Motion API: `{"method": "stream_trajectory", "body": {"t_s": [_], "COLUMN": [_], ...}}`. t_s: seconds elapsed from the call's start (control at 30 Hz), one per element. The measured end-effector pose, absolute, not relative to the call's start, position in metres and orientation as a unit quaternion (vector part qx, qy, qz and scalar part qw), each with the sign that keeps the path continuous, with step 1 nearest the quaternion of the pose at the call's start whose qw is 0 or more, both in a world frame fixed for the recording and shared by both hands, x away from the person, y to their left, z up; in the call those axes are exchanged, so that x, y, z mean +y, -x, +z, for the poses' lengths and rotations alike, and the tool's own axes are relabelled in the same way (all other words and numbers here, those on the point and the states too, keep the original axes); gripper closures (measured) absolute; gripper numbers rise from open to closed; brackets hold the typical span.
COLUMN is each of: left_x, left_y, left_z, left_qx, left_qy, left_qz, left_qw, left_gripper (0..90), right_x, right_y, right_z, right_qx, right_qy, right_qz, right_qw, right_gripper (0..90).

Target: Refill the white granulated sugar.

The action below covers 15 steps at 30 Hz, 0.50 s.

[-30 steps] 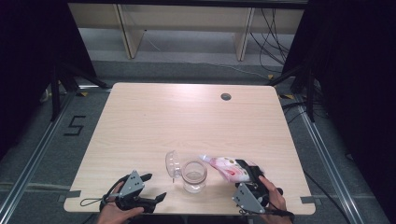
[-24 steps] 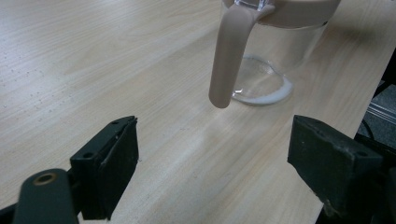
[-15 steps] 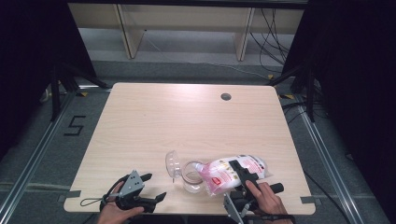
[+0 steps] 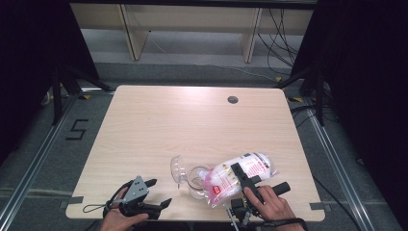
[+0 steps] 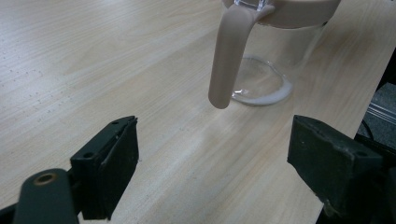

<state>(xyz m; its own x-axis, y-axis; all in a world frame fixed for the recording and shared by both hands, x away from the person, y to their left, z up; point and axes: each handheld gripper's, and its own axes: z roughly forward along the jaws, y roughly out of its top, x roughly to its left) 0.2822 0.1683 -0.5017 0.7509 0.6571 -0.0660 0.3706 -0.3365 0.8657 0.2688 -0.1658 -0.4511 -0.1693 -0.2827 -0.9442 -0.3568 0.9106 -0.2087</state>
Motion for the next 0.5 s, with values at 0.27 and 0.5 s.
{"method": "stream_trajectory", "body": {"t_s": [0.27,0.5], "left_x": [0.1665,0.1671], "left_y": [-0.2813,-0.2816], "left_z": [-0.5034,-0.5034], "left_qx": [0.328,0.327], "left_qy": [-0.803,-0.802], "left_qz": [0.144,0.144], "left_qw": [0.476,0.479], "left_gripper": [16.0,16.0], "right_x": [-0.1662,-0.1670], "right_y": [-0.2680,-0.2698], "right_z": [-0.4513,-0.4478], "right_qx": [0.762,0.759], "right_qy": [0.217,0.229], "right_qz": [0.001,-0.013], "right_qw": [0.610,0.609], "right_gripper": [49.2,49.6]}}
